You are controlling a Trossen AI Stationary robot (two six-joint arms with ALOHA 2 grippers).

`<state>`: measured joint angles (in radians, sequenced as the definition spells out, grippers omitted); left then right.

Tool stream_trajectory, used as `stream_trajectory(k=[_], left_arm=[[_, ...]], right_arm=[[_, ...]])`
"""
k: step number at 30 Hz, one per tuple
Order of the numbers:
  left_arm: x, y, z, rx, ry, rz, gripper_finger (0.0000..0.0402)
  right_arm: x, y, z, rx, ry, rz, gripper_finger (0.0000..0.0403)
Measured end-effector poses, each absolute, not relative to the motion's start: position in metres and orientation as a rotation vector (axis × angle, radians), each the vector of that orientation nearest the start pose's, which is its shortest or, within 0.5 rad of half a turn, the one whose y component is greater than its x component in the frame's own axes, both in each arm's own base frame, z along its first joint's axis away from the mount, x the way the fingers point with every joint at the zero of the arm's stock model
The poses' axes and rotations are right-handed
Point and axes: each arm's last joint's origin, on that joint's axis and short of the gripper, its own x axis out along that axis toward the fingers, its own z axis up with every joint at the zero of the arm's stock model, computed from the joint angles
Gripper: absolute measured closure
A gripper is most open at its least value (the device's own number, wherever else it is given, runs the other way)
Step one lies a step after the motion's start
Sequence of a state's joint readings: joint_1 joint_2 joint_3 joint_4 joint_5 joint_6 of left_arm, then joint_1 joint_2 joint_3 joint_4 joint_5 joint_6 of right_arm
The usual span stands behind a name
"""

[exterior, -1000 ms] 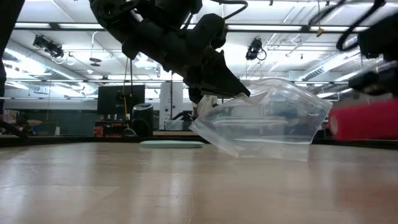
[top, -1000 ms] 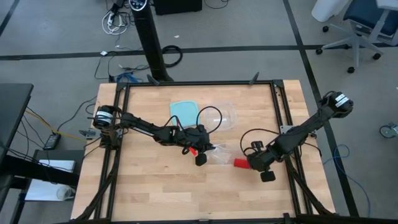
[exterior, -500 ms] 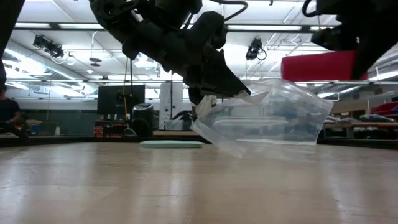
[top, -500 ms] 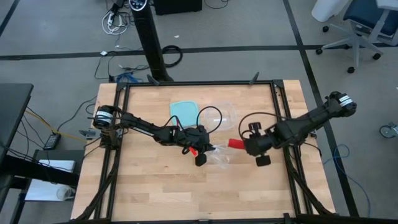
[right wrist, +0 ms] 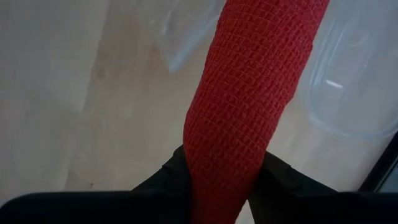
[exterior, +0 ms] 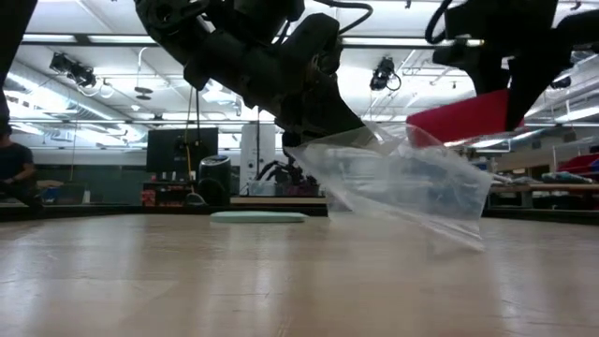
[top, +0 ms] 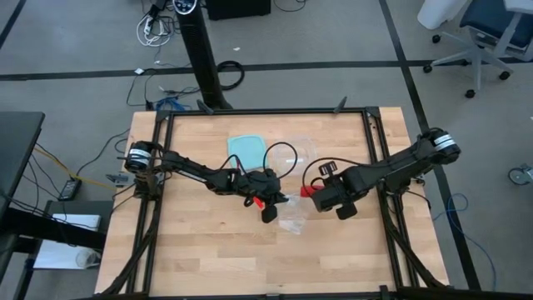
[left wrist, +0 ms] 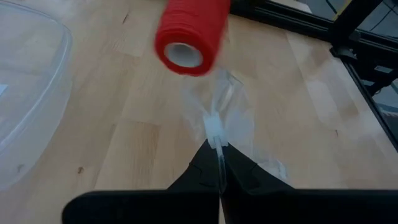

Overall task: Roll bandage
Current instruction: Put the red rolled bandage into the transparent zip lock bag

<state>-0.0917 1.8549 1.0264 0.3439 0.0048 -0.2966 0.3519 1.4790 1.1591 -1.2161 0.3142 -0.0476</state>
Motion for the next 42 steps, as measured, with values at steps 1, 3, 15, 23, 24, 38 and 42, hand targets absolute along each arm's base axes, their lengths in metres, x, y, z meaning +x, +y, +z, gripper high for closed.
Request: stream_trajectory(k=[1, 3, 15, 23, 24, 38, 42], left_arm=[[0.388, -0.036, 0.172, -0.272, 0.494, -0.021, 0.0402], [0.388, -0.036, 0.172, -0.284, 0.493, -0.019, 0.0402], [0.390, -0.031, 0.177, -0.336, 0.441, -0.004, 0.0402], [0.390, -0.031, 0.176, -0.346, 0.441, -0.002, 0.0402], [0.390, -0.031, 0.176, -0.346, 0.446, -0.001, 0.0402], [0.389, -0.032, 0.174, -0.326, 0.471, -0.028, 0.0402], [0.389, -0.032, 0.174, -0.326, 0.472, -0.030, 0.0402]], right_arm=[[0.240, 0.079, 0.253, -0.549, 1.447, 0.073, 0.0296], [0.242, 0.082, 0.255, -0.573, 1.432, 0.101, 0.0296], [0.247, 0.091, 0.256, -0.586, 1.359, 0.211, 0.0296], [0.242, 0.095, 0.256, -0.596, 1.384, 0.203, 0.0296], [0.241, 0.095, 0.256, -0.597, 1.386, 0.194, 0.0296], [0.225, 0.093, 0.273, -0.629, 1.330, 0.149, 0.0297], [0.226, 0.094, 0.273, -0.643, 1.322, 0.168, 0.0297]])
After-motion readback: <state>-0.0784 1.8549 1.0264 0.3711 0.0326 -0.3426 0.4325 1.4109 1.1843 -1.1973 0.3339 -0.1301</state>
